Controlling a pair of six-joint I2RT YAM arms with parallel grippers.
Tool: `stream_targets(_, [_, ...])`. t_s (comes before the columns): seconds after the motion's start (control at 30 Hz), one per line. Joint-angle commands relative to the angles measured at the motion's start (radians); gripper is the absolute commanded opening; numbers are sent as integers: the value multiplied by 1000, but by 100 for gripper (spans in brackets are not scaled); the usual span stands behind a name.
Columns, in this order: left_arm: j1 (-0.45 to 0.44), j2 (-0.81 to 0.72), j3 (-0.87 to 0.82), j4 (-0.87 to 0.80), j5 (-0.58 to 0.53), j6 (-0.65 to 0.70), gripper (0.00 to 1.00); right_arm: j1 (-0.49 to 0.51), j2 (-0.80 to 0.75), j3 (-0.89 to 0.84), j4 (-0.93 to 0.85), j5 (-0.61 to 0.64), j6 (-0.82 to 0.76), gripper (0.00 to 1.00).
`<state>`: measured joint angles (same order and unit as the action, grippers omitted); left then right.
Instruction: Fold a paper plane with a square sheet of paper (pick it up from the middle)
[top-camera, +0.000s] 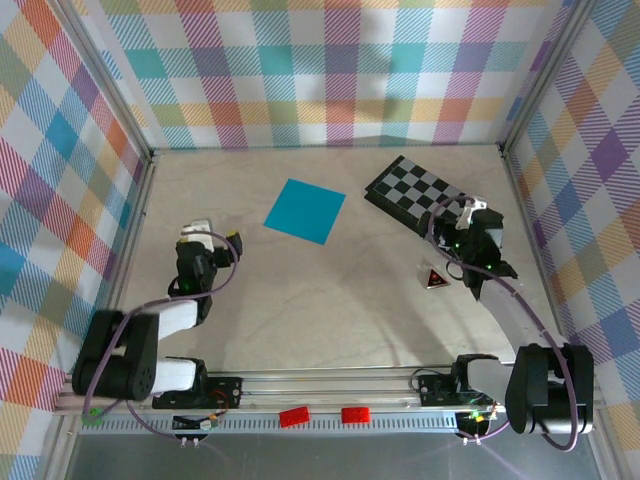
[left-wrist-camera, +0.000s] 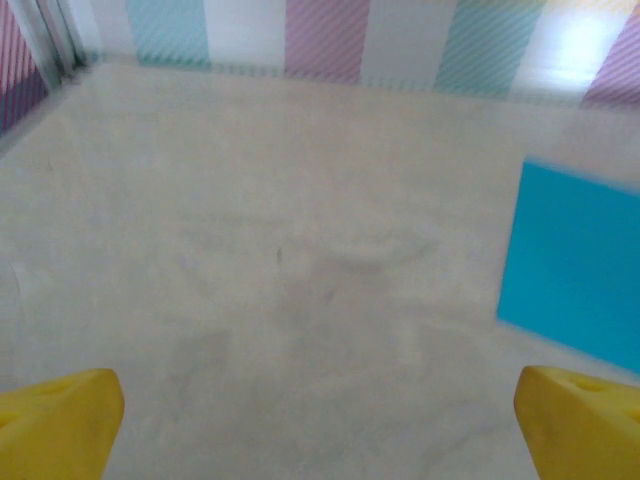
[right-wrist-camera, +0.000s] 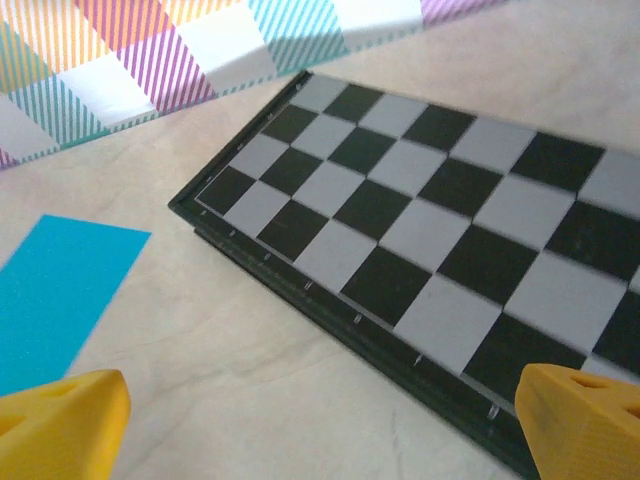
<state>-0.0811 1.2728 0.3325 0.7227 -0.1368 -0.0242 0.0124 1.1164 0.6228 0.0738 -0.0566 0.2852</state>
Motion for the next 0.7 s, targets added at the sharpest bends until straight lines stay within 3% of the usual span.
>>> stream_targets(0.0, [12, -84, 112, -265, 99, -83, 100, -3, -27, 61, -302, -58, 164, 99])
stream_targets(0.1, [14, -86, 126, -237, 157, -163, 100, -4, -53, 30, -302, -164, 177, 99])
stream_targets(0.17, [17, -66, 105, -153, 145, -336, 100, -4, -66, 3, -278, -244, 204, 99])
stream_targets(0.23, [20, -19, 127, -95, 240, -423, 100, -3, -66, -14, -247, -336, 236, 99])
stream_targets(0.37, [14, 190, 399, -286, 541, -488, 100, -3, -32, -8, -214, -453, 270, 99])
stream_targets(0.43, [-1, 322, 560, -424, 629, -510, 100, -2, -10, 9, -232, -471, 266, 99])
stream_targets(0.53, [-46, 463, 725, -540, 673, -498, 100, -1, 10, 30, -263, -459, 278, 99])
stream_targets(0.67, [-114, 616, 911, -660, 640, -450, 100, -1, 26, 43, -290, -463, 265, 99])
